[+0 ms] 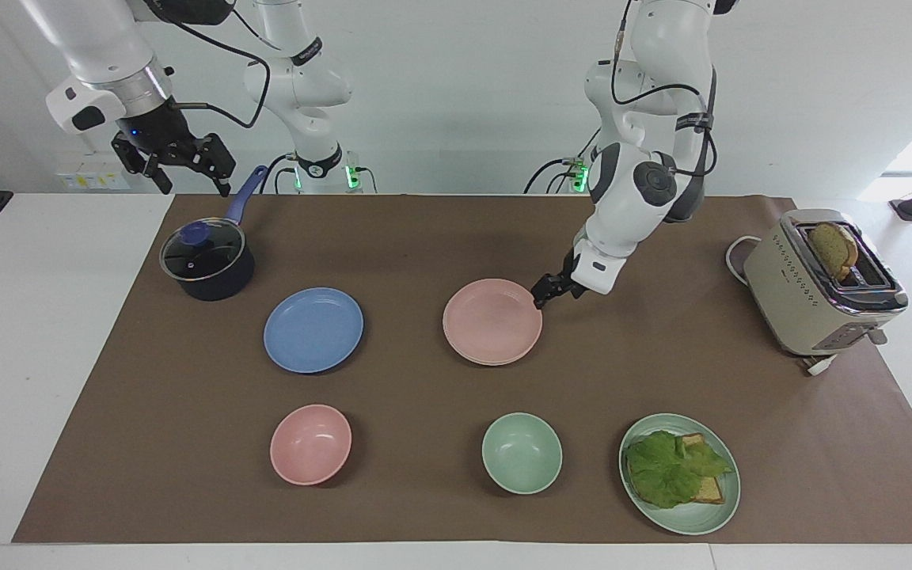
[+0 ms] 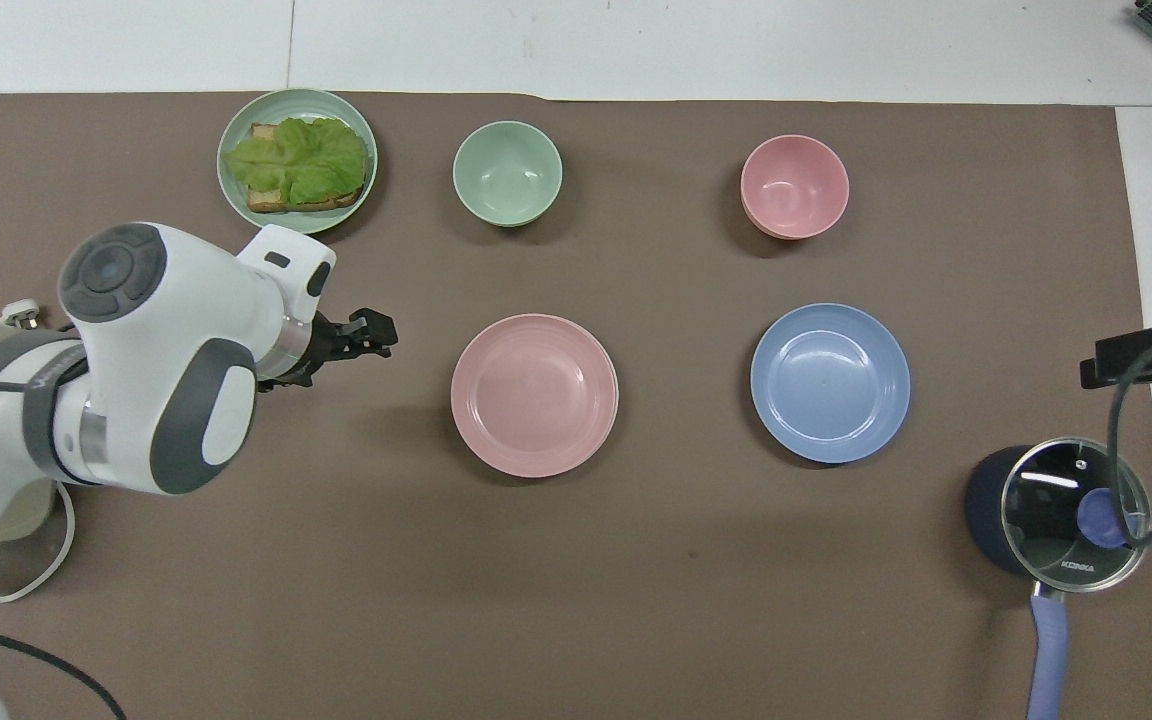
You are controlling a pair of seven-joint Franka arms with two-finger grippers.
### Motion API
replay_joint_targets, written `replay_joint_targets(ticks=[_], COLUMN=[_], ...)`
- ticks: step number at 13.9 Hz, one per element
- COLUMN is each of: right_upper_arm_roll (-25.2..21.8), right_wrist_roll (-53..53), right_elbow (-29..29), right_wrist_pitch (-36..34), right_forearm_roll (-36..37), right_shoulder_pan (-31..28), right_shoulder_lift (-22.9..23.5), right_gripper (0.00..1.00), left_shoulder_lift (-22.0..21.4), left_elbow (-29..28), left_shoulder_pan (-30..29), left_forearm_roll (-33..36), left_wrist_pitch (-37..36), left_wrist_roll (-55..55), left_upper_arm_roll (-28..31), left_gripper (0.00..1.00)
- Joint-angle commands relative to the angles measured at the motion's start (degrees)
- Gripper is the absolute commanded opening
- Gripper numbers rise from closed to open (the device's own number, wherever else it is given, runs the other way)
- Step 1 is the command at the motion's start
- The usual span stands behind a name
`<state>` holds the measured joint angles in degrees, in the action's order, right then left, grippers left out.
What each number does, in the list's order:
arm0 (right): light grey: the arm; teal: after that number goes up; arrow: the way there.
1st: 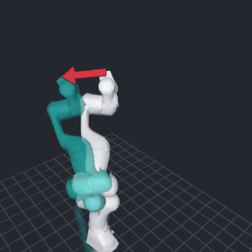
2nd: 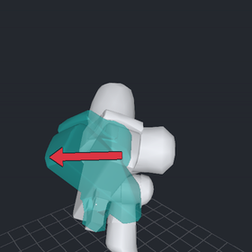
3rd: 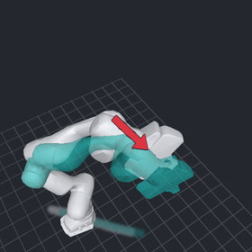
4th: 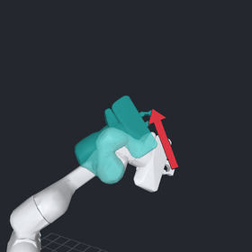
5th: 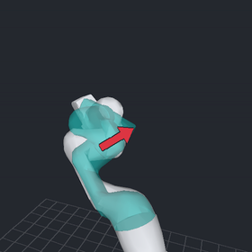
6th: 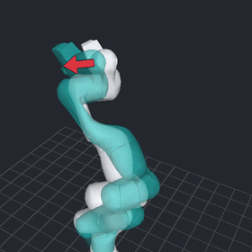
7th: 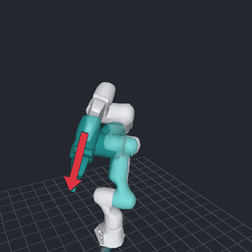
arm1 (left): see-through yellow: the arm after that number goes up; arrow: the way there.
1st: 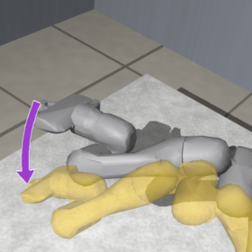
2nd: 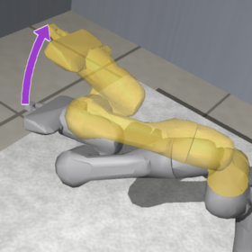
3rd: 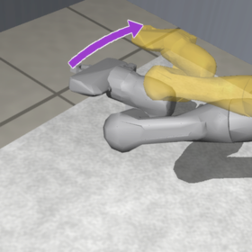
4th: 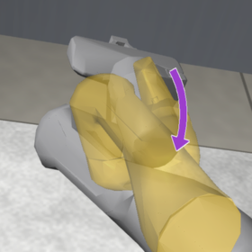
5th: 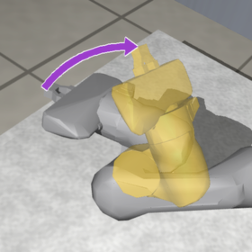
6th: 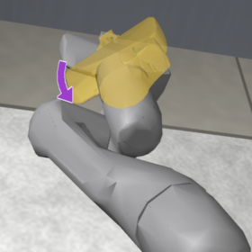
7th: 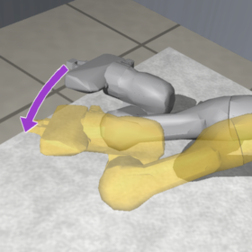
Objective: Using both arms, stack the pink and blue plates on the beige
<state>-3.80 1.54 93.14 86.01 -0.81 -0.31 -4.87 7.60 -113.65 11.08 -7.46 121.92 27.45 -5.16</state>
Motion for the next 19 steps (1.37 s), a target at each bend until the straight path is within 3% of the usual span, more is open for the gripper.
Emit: replay_joint_targets(ticks=[1,8,14,19], right_upper_arm_roll=[0.0,0.0,0.0,0.0], right_wrist_roll=[-0.7,-0.7,-0.7,-0.7], right_elbow=[1.2,1.2,1.2,1.2], right_wrist_pitch=[-0.3,-0.3,-0.3,-0.3], right_forearm_roll=[-0.9,-0.9,-0.9,-0.9], right_shoulder_pan=[-0.5,-0.5,-0.5,-0.5], right_shoulder_lift=[-1.2,-1.2,-1.2,-1.3], right_gripper=[1.0,1.0,1.0,1.0], left_shoulder_lift=[-1.1,-1.4,-3.3,-8.0], left_elbow=[3.2,10.9,19.9,22.1], left_shoulder_pan=[-6.7,-16.2,-16.1,-15.5], left_forearm_roll=[1.7,6.7,7.1,7.7], left_wrist_pitch=[-5.8,-16.1,-25.4,-29.8], left_wrist_roll=[-9.0,-25.5,-26.2,-25.7], left_upper_arm_roll=[-0.3,-0.3,-0.3,-0.7], left_gripper=[1.0,1.0,1.0,1.0])
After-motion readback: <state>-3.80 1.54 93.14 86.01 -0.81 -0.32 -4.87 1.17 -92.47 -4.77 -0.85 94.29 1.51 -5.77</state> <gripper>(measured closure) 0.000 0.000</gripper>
